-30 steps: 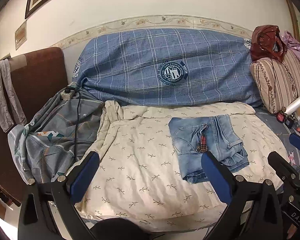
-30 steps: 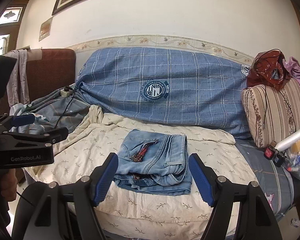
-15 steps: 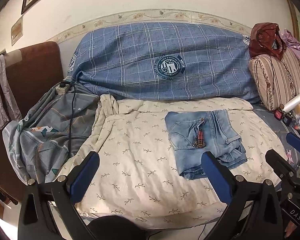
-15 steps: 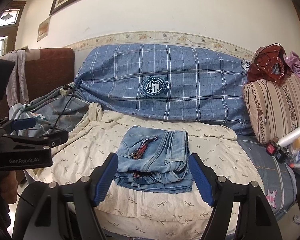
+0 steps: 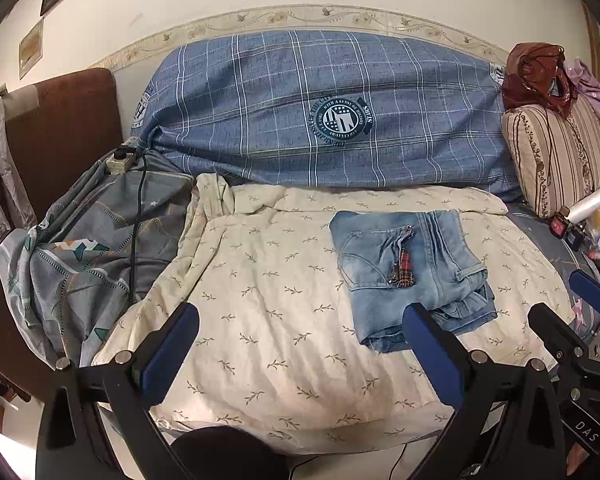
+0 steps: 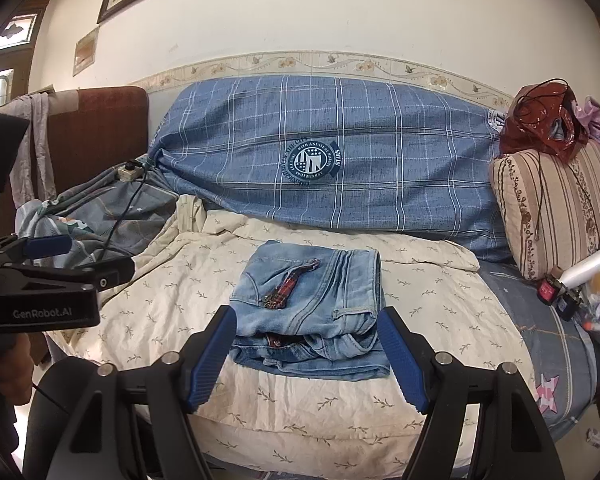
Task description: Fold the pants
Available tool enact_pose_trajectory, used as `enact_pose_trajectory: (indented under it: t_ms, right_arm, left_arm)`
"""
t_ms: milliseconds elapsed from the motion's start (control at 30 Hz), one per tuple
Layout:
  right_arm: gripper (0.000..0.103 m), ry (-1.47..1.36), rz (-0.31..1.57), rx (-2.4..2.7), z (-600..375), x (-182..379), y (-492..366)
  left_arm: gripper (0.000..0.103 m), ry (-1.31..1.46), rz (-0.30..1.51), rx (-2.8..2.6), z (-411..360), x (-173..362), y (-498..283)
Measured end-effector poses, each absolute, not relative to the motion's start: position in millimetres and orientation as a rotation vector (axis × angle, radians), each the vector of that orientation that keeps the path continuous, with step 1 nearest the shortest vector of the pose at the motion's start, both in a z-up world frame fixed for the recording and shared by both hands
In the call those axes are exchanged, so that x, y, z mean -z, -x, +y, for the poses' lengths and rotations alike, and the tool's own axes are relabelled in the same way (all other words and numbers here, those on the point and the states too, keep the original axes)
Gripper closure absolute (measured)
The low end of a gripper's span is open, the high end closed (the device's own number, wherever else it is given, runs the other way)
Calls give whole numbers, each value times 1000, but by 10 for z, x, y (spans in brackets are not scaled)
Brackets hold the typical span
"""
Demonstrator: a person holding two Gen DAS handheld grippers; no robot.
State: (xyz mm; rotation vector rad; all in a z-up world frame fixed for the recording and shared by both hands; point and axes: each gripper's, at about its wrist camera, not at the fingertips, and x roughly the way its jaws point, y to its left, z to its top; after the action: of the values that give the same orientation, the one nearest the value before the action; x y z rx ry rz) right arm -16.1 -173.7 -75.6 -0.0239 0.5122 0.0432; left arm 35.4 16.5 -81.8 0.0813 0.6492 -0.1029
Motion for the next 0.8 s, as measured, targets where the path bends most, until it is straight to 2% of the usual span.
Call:
enact_pose_trajectory:
  t_ms: [800]
  right_arm:
    - [27, 42, 564, -48, -1661, 946, -7]
  left_arm:
    - [2, -74, 708, 108, 231, 1065, -530]
